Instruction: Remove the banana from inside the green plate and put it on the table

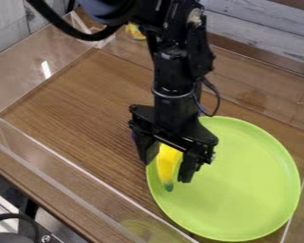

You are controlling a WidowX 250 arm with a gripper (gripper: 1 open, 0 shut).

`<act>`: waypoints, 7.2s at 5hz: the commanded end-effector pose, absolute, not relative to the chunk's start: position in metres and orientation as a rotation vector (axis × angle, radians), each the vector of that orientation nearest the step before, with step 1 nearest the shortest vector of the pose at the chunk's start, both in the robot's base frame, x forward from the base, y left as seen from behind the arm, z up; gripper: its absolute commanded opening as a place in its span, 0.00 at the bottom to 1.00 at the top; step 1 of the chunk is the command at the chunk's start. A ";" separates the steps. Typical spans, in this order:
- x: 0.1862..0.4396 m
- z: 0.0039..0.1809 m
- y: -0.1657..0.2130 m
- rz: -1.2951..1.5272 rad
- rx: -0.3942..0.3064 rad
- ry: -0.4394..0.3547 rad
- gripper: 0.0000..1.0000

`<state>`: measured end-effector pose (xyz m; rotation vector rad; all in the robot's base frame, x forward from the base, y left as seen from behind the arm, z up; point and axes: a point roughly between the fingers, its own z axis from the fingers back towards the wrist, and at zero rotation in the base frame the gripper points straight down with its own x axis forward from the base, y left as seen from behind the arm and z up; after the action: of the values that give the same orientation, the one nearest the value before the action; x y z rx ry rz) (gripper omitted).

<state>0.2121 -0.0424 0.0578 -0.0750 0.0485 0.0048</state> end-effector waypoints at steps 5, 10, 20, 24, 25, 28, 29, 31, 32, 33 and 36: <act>0.219 0.047 -0.036 -0.009 -0.095 0.004 0.00; 0.220 0.043 -0.031 -0.025 -0.091 -0.005 0.00; 0.222 0.050 -0.018 -0.063 -0.054 -0.019 0.00; 0.217 0.065 -0.014 -0.078 -0.055 -0.004 0.00; 0.217 0.066 -0.013 -0.080 -0.056 -0.002 0.00; 0.218 0.063 -0.009 -0.091 -0.060 0.001 1.00; 0.219 0.061 -0.008 -0.095 -0.061 0.001 1.00; 0.220 0.064 -0.007 -0.096 -0.065 0.001 0.00; 0.220 0.062 -0.006 -0.102 -0.067 0.001 1.00; 0.221 0.060 -0.006 -0.110 -0.068 0.001 1.00; 0.222 0.063 -0.003 -0.117 -0.073 -0.002 1.00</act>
<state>0.2114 -0.0062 0.0531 -0.0762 0.0470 -0.1215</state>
